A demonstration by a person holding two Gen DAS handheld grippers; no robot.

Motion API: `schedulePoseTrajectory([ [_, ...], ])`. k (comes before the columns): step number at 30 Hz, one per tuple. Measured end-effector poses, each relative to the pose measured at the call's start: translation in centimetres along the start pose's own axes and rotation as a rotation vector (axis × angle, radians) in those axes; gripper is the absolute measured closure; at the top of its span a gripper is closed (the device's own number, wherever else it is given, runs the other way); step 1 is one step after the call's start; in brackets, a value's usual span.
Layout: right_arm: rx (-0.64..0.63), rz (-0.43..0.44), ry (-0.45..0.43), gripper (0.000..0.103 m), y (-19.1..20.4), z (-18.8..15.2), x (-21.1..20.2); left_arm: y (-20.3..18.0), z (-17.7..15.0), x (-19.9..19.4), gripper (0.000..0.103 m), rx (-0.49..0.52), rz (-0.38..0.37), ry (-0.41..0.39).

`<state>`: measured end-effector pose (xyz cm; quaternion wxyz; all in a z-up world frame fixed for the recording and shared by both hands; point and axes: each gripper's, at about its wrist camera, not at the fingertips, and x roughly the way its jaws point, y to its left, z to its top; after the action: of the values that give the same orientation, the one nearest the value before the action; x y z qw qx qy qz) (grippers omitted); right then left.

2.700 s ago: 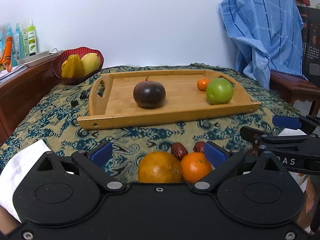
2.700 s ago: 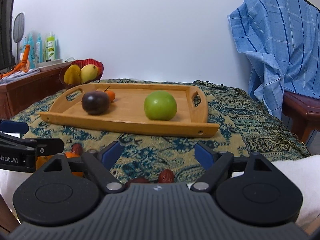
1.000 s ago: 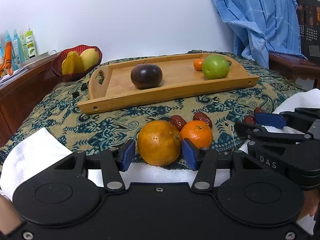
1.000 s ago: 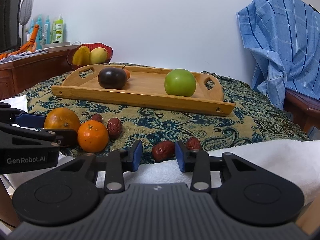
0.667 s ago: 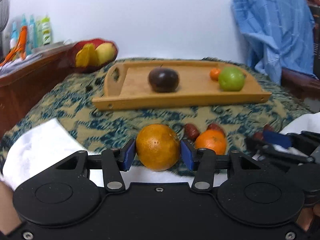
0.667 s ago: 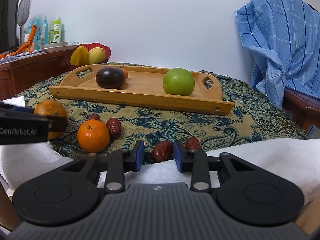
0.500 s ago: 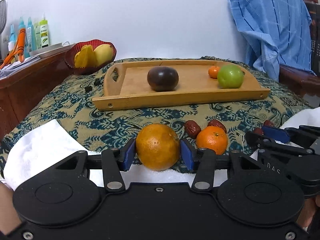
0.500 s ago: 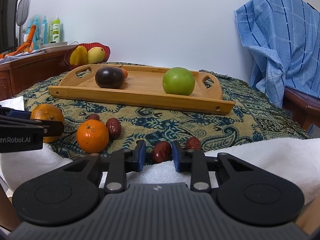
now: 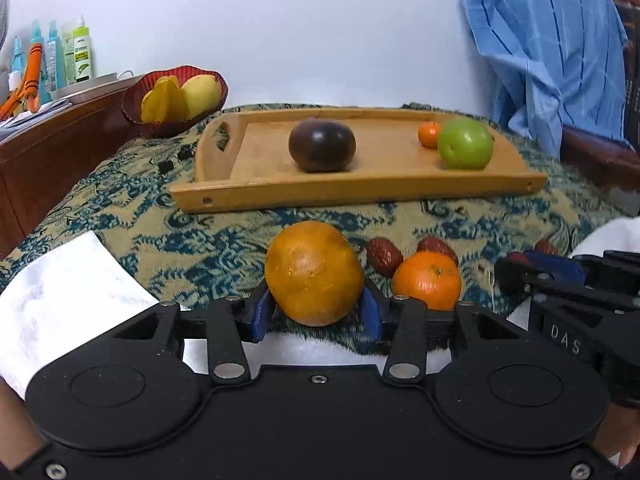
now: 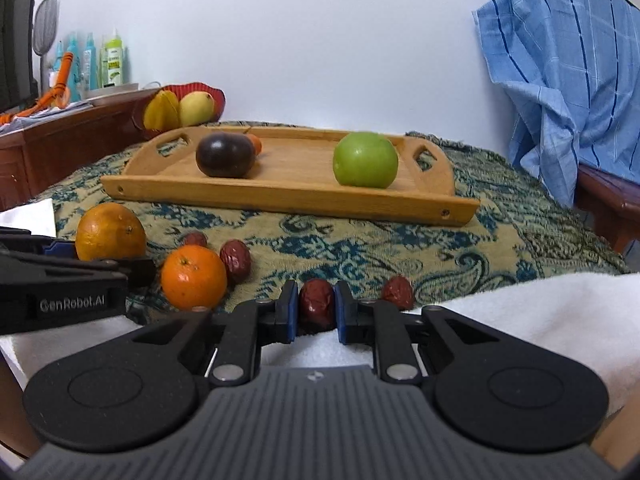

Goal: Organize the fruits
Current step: 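Carry the large orange and red date onto the bamboo tray with both tools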

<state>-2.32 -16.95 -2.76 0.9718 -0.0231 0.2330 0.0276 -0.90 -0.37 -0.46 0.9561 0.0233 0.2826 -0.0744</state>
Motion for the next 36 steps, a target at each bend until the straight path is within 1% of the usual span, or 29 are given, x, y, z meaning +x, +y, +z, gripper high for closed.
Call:
schedulePoseTrajectory([
  [5,0.015,0.028,-0.022,0.081,-0.3,1.1,0.0,0.1,1.7,-0.6,0.060,0.017,0.006,-0.048],
  [9,0.066,0.058,-0.034,0.081,-1.3,3.1,0.2,0.1,3.8,-0.6,0.060,0.027,-0.005,-0.081],
  [13,0.113,0.051,-0.059,0.081,-3.0,5.5,0.8,0.1,6.3,-0.3,0.060,0.030,-0.023,-0.107],
  [19,0.171,0.045,-0.132,0.081,-6.4,8.9,2.4,0.4,10.2,0.9,0.060,0.011,-0.066,-0.127],
  [21,0.186,0.035,-0.143,0.081,-7.2,9.9,3.2,0.4,11.6,1.7,0.060,0.006,-0.074,-0.131],
  [23,0.209,0.043,-0.146,0.081,-7.8,11.1,4.2,0.5,12.9,2.5,0.060,0.000,-0.076,-0.136],
  [28,0.218,0.029,-0.127,0.081,-8.7,13.6,7.3,1.0,15.6,5.3,0.060,-0.032,-0.089,-0.127],
  [33,0.236,0.027,-0.066,0.080,-9.5,15.5,10.9,1.6,17.4,8.5,0.060,-0.057,-0.088,-0.096],
  [36,0.269,0.033,-0.028,0.080,-10.1,16.0,12.8,2.1,18.2,10.6,0.060,-0.080,-0.093,-0.063],
])
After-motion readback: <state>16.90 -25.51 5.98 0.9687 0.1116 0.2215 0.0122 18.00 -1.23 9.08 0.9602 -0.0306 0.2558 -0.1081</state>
